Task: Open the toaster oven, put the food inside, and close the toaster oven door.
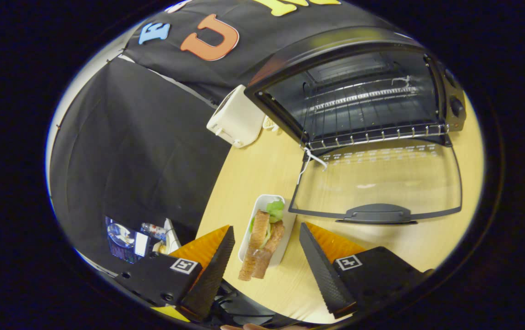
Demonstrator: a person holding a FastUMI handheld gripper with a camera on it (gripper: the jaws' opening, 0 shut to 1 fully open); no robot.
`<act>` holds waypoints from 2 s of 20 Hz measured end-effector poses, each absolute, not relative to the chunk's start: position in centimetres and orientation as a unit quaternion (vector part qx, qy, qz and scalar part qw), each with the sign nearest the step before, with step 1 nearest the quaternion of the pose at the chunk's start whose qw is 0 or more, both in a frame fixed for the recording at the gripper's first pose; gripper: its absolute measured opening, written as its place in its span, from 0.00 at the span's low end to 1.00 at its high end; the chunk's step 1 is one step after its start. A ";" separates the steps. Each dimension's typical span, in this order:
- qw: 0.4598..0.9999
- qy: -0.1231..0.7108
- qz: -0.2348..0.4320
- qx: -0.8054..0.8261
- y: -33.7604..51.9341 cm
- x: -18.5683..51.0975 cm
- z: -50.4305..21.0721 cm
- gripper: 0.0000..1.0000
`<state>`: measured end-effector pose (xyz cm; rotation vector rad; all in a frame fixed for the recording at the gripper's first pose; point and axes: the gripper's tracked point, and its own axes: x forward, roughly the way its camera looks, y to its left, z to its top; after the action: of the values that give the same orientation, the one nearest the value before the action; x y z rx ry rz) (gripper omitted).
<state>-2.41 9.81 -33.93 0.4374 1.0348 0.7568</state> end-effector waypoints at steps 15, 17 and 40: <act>0.757 0.525 0.329 0.207 12.7 -5.3 -33.5 0.39; 0.758 0.510 0.345 0.216 12.8 -5.7 -31.4 0.39; 0.808 0.267 0.157 0.501 2.2 15.1 -28.4 0.39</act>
<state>15.10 2.22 -28.40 1.0713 0.5705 0.3351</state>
